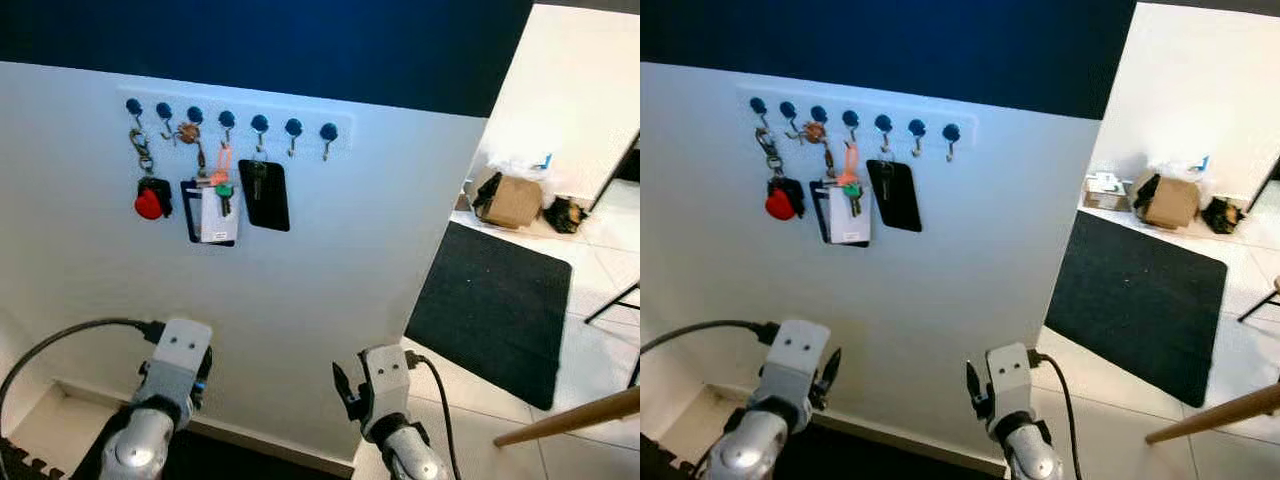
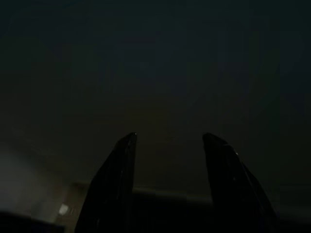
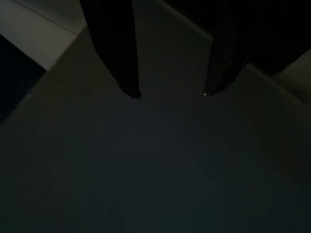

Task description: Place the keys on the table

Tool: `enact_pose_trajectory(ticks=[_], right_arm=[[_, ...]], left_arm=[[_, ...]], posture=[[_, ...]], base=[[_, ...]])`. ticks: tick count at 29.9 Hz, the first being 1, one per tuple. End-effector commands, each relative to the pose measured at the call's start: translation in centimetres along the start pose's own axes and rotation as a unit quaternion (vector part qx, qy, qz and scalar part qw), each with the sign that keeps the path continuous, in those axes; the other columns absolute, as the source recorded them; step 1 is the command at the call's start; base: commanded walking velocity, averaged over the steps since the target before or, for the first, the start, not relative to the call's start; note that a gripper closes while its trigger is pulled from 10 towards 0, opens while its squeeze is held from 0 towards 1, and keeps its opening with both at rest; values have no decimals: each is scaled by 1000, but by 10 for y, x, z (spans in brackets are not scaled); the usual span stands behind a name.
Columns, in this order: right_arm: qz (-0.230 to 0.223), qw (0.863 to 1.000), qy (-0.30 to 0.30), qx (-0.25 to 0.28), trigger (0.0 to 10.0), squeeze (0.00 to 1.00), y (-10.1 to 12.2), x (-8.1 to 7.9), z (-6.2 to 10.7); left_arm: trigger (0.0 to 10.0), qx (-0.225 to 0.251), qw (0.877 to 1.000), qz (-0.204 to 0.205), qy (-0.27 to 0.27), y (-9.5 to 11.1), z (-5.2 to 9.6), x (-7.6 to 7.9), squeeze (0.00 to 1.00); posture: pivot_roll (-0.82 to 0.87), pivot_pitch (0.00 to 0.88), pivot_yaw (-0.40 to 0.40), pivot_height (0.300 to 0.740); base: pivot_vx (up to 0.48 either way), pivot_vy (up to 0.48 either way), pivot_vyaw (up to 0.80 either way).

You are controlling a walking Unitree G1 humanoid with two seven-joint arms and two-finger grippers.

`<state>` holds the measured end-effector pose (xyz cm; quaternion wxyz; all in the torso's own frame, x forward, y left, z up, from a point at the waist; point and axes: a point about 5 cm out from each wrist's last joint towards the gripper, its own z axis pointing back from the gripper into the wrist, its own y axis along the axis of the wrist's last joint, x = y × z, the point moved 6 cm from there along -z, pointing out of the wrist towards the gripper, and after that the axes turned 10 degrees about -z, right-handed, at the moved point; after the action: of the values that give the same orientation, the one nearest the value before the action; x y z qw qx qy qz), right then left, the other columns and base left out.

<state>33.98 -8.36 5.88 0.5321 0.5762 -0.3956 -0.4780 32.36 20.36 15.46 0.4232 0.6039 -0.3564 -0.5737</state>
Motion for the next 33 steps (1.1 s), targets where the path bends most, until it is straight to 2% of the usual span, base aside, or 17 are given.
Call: enact_pose_trajectory(ticks=[1,6,11,15,16,19,24,28,32,33], right_arm=[[1,1000,-10,-1,10000,0,-3,4,3],[11,1000,7,0,10000,0,0,1,-3],[12,1000,0,8,10000,0,9,5,-12],[25,1000,8,7,10000,0,8,5,-12],[25,1000,7,8,10000,0,9,6,-12],[27,1000,4,14,10000,0,11,5,-11],[18,1000,-2,18,10000,0,12,4,-11],[24,1000,3,18,10000,0,9,0,-10],[25,999,3,21,10000,0,11,0,-12],[25,999,1,22,10000,0,11,2,-12]], left_arm=[[10000,-11,1000,19,19,-4,4,-3,0],[10000,-5,999,-9,44,0,8,-9,0],[10000,-7,998,2,62,3,2,-15,0],[10000,-12,998,-5,62,3,1,-11,0],[10000,-15,998,4,59,1,2,-9,0],[10000,-5,1000,-12,22,-2,4,7,0],[10000,9,1000,-11,8,4,3,11,0],[10000,30,999,-13,31,18,-7,-12,0],[10000,43,998,-18,30,26,-10,-17,0],[10000,62,998,-10,27,39,-12,-19,0]], posture=[[191,87,2,740],[211,85,-5,740],[217,73,-22,740],[207,59,-20,740],[203,57,-18,740],[186,60,1,740],[198,77,0,740],[201,48,13,740],[194,50,20,740],[199,46,17,740]], base=[[0,0,0],[0,0,0],[0,0,0],[0,0,0],[0,0,0],[0,0,0],[0,0,0],[0,0,0],[0,0,0],[0,0,0]])
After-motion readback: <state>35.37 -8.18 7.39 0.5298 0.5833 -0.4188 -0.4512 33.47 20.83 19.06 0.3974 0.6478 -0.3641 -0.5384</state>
